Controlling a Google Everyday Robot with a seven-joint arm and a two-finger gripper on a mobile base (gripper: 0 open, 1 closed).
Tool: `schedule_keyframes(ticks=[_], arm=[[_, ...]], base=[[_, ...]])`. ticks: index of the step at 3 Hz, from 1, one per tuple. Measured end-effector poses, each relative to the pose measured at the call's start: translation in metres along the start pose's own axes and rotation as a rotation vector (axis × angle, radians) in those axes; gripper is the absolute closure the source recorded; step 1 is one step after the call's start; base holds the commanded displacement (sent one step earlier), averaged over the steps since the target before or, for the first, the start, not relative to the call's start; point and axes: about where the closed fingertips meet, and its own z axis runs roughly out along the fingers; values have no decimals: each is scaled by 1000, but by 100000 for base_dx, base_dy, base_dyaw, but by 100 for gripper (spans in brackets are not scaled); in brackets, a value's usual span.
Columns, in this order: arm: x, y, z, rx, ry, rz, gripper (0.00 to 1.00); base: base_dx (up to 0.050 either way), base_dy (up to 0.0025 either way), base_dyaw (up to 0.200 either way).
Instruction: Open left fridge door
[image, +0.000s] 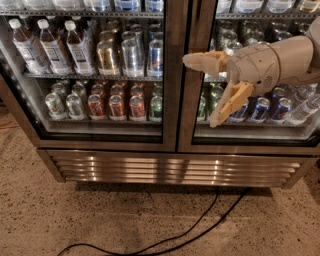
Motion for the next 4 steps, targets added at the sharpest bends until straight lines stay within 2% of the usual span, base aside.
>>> schedule_keyframes(ticks=[2,3,4], arm=[[-5,-3,7,-106,-242,-18,0],[-5,-3,7,-106,-242,-18,0],[-5,-8,10,-80,-165,17,0]], base=[[0,0,0],[0,0,0],[0,0,0]])
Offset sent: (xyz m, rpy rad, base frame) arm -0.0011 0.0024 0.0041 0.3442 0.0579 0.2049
